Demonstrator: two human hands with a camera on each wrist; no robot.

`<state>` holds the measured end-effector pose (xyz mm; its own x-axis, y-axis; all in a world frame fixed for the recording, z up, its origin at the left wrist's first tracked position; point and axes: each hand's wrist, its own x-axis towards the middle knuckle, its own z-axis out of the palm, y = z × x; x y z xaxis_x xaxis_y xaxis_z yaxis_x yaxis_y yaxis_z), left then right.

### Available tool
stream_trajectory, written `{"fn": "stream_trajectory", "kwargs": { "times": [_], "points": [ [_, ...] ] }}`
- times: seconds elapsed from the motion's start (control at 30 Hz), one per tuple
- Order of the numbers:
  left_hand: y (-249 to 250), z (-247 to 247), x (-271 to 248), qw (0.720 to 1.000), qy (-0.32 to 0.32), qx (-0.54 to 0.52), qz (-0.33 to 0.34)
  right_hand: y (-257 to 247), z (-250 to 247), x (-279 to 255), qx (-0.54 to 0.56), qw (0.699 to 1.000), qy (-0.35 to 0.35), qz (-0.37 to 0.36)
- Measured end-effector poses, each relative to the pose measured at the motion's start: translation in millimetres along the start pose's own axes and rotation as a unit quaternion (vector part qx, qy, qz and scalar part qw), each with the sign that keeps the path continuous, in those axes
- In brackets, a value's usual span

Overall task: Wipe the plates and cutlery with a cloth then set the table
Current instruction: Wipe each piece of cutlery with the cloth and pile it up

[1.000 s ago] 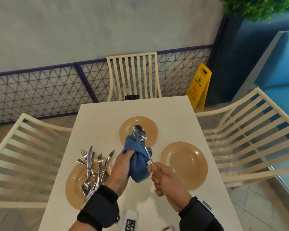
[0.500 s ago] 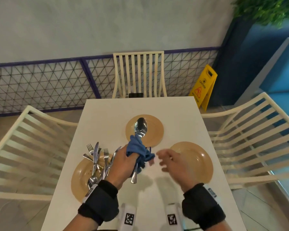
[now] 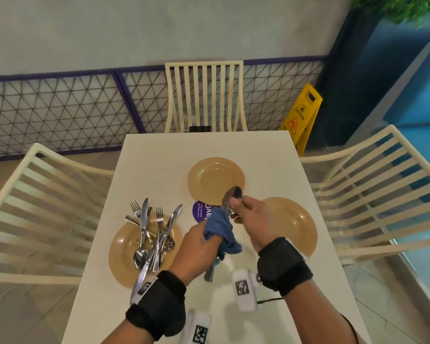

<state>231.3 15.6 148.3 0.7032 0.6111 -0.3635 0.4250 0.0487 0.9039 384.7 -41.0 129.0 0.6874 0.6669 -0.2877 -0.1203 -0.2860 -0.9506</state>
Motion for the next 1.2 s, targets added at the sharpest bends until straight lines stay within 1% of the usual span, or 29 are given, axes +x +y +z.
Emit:
{"fn": "stream_trajectory", "kwargs": {
  "times": [0.07,0.1,0.13,0.2,0.23,0.27,0.3,0.33,0.4,0.47,0.53,0.6,0.63,0.7,0.77,0.87,0.93,0.97,1.07,1.13,1.2],
  "points": [
    [-4.3,4.0,-12.2,0.998,-0.049,0.036,0.008,-11.8,-21.3,14.8,0.038,0.996,0.074,0.014],
    [-6.9,4.5,-16.9,0.997,-0.061,0.054,0.005,-16.0,-29.4,16.8,0.055,0.995,0.086,0.019],
    [-10.8,3.1,-18.4,0.995,-0.066,0.068,0.006,-14.2,-30.4,14.9,0.059,0.995,0.08,0.024],
    [-10.9,-0.2,-14.7,0.996,-0.047,0.081,0.007,-1.7,-13.2,0.6,0.036,0.999,0.02,0.036],
    [-7.7,-1.1,-11.2,0.997,-0.03,0.067,0.003,8.7,0.0,-6.6,0.031,0.999,-0.01,0.041],
    [-6.4,-1.6,-8.0,0.999,-0.015,0.038,-0.005,17.0,11.1,-11.8,0.031,0.998,-0.025,0.043],
    [-6.2,-1.5,-8.0,1.0,-0.013,0.017,-0.013,21.4,15.4,-13.6,0.038,0.998,-0.02,0.044],
    [-9.5,-1.8,-10.0,1.0,-0.019,0.012,-0.007,21.4,14.8,-9.6,0.044,0.998,-0.002,0.041],
    [-19.4,-5.8,-22.3,0.997,-0.046,0.065,0.012,17.3,4.2,3.1,0.054,0.997,0.044,0.037],
    [-27.0,-12.8,-26.5,0.994,-0.055,0.09,0.003,17.1,0.3,4.6,0.07,0.995,0.064,0.031],
    [-27.3,-17.1,-21.5,0.997,-0.041,0.067,-0.01,22.5,13.2,-7.8,0.058,0.997,0.025,0.037],
    [-24.3,-17.4,-17.5,1.0,-0.019,0.014,-0.019,30.1,29.4,-19.7,0.05,0.998,-0.025,0.043],
    [-23.7,-17.1,-18.2,1.0,-0.015,-0.001,-0.023,31.5,31.0,-19.6,0.051,0.997,-0.03,0.044],
    [-32.9,-18.7,-26.6,0.999,-0.033,0.017,-0.023,29.3,26.1,-6.2,0.071,0.996,0.005,0.047],
    [-46.2,-24.2,-39.2,0.997,-0.061,0.029,-0.041,30.1,19.1,10.6,0.102,0.992,0.039,0.065],
    [-71.9,-43.0,-51.1,0.993,-0.056,0.056,-0.085,46.0,24.7,16.7,0.115,0.987,0.04,0.108],
    [-87.6,-57.7,-59.8,0.991,-0.04,0.091,-0.091,60.1,33.6,13.0,0.101,0.983,0.033,0.147],
    [-95.5,-66.0,-64.9,0.991,-0.031,0.084,-0.103,69.1,38.3,11.6,0.088,0.982,0.029,0.165],
    [-117.8,-87.7,-78.5,0.988,0.014,0.018,-0.155,106.4,54.9,12.5,0.026,0.978,0.006,0.208],
    [-129.9,-98.8,-85.8,0.984,0.041,0.006,-0.174,129.6,68.0,14.3,-0.021,0.975,-0.011,0.223],
    [-139.0,-107.6,-92.4,0.982,0.054,-0.016,-0.181,144.9,81.6,14.9,-0.08,0.97,-0.022,0.227]
  ]
}}
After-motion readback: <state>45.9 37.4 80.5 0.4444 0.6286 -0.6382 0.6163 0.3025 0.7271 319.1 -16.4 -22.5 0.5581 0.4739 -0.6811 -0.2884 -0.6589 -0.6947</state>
